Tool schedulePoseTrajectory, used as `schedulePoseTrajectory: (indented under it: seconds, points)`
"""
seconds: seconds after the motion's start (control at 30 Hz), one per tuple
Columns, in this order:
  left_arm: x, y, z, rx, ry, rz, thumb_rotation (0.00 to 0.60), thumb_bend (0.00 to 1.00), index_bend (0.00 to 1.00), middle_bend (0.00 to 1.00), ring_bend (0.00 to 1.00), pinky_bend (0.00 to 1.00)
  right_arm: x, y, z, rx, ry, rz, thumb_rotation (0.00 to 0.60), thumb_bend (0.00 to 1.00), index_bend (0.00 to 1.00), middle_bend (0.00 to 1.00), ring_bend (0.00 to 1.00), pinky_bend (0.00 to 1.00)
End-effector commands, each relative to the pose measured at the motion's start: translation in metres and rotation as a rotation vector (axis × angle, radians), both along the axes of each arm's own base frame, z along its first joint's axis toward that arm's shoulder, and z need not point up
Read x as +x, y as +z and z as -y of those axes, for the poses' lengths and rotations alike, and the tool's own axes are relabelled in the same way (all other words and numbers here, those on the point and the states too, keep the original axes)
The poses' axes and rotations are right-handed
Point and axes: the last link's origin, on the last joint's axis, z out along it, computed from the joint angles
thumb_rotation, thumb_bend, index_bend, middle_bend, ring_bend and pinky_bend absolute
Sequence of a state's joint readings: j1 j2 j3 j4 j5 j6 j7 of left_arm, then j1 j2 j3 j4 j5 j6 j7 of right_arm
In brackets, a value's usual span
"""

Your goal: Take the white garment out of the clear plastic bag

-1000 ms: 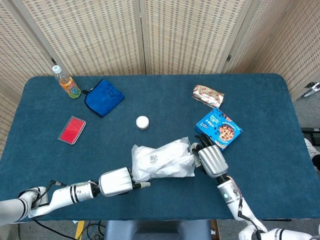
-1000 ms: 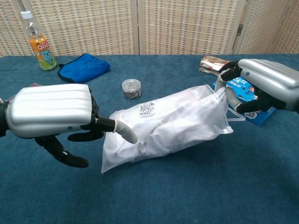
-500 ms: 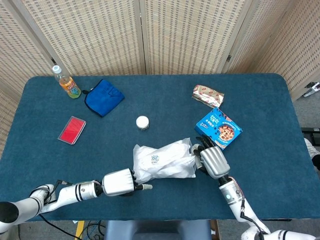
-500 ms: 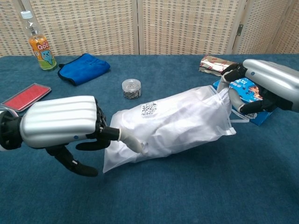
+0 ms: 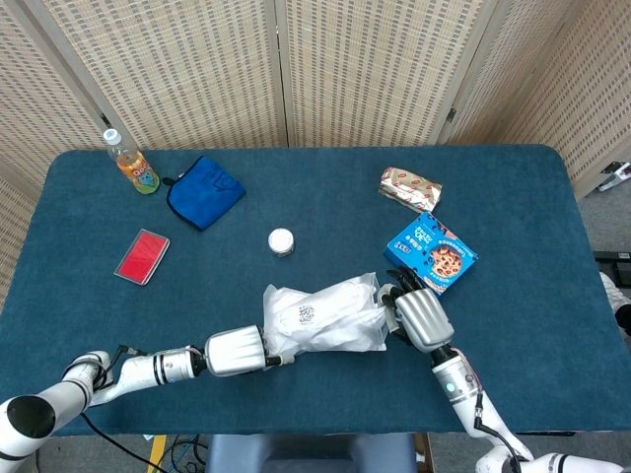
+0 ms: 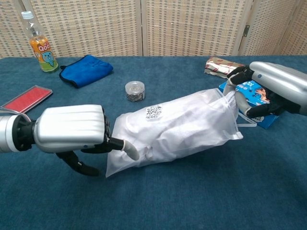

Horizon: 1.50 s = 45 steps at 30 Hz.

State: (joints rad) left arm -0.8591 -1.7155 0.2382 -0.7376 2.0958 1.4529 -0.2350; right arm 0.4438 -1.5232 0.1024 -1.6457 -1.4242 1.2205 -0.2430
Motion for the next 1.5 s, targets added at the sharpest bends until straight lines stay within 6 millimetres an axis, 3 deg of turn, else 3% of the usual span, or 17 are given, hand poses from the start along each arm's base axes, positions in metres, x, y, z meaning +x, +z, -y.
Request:
schedulePoseTrajectory:
  seconds: [0.03,0.67,0.93,1.27,1.5]
  points:
    - [-0.001,0.000,-0.002,0.014,-0.021,-0.019,0.600,0.21,0.29,0.86,0.86,0.85,0.000,0.000,0.000,0.000,0.001,0.000,0.600,0.69,0.86,0.43,0.14,0.11]
    - [0.006,-0.009,-0.004,0.023,-0.059,-0.030,0.600,0.21,0.29,0.88,0.87,0.85,0.000,-0.001,0.000,0.001,-0.003,-0.008,0.600,0.69,0.86,0.43,0.14,0.11]
    - [0.009,-0.015,-0.005,0.017,-0.052,-0.028,0.600,0.21,0.34,0.89,0.88,0.85,-0.001,-0.002,0.000,-0.001,-0.005,-0.011,0.600,0.69,0.86,0.43,0.14,0.11]
    - [0.009,-0.018,-0.005,0.002,-0.043,-0.010,0.600,0.39,0.39,0.89,0.88,0.85,-0.002,-0.003,0.001,0.002,-0.009,-0.021,0.600,0.69,0.86,0.43,0.14,0.11]
    - [0.006,-0.019,-0.005,-0.013,-0.017,-0.002,0.600,0.47,0.42,0.89,0.88,0.84,-0.002,-0.005,0.002,0.005,-0.010,-0.025,0.600,0.69,0.86,0.43,0.14,0.11]
